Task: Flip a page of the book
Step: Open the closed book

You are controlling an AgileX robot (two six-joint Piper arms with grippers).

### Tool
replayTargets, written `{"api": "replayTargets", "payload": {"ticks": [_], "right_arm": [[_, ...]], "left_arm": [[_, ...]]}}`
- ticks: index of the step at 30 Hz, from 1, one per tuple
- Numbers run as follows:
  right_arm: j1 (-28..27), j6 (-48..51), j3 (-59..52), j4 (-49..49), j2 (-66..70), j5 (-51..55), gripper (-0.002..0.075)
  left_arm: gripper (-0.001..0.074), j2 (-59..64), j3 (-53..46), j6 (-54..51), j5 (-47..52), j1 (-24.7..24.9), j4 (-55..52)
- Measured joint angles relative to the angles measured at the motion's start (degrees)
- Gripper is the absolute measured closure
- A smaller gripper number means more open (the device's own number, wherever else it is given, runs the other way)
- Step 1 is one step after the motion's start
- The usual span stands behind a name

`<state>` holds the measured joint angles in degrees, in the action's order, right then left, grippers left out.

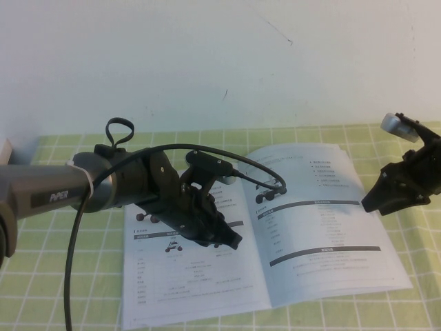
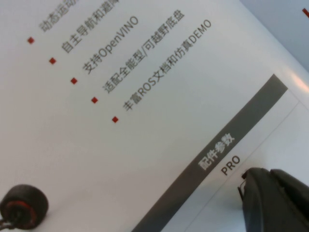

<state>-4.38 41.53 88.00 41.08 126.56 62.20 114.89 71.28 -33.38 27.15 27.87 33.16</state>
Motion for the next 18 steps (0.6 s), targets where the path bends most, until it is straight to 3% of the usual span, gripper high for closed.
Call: {"api": "replayTargets", "payload": {"ticks": [18], "right_arm": [[-0.1,1.9,0.3,2.8,1.2,-0.1,0.0366]], "left_arm": [[0.0737,0.0,0.0,0.0,0.1,0.0,0.0]]}}
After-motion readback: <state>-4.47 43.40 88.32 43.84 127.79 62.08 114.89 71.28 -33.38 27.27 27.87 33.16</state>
